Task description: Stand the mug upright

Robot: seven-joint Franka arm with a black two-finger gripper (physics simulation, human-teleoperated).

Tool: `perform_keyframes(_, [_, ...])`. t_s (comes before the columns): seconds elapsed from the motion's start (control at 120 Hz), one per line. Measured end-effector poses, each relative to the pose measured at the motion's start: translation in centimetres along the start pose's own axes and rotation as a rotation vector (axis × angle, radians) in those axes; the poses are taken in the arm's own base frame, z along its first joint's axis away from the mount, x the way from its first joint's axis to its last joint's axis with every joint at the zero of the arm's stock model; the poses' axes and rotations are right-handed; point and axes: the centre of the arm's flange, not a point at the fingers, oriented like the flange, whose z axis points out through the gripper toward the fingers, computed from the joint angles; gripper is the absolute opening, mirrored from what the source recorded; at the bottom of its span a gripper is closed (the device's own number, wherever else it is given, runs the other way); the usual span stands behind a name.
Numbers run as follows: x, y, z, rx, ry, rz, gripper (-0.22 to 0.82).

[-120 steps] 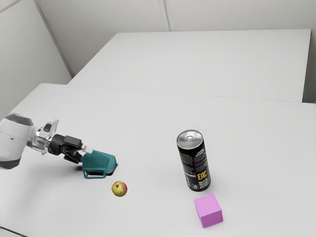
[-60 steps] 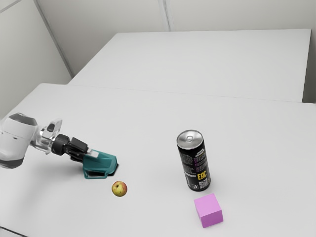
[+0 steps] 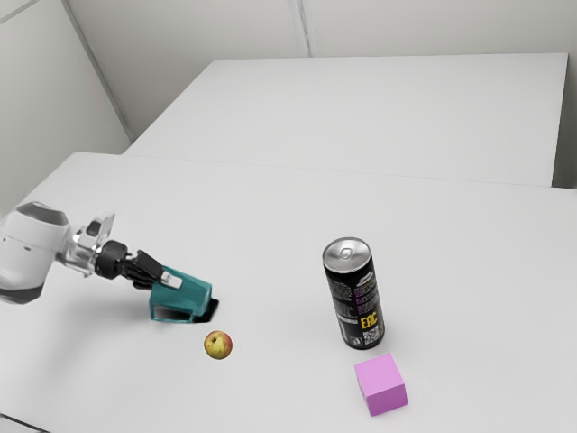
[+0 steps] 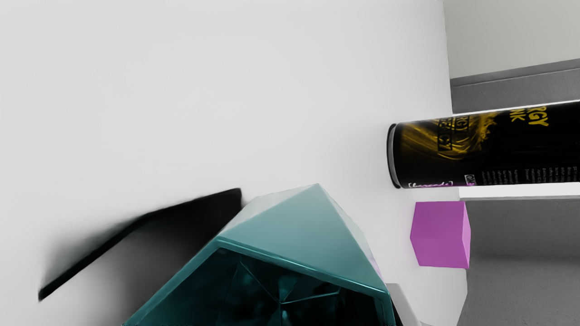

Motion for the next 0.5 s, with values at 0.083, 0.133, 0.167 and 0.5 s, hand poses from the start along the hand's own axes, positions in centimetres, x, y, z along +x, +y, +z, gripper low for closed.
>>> perform_keyframes(0.083, [0.5,1.4,-0.2,0.013,0.0,0.027,-0.17])
perform_keyframes(0.133, [1.0,2.7,-0.2,0.023,-0.004,0.05,-0.17])
perform_keyframes(0.167, [1.4,3.7,-0.3,0.032,-0.006,0.069,-0.17])
perform_keyframes(0.5, [6.0,13.1,-1.8,0.259,-0.166,0.252,-0.18])
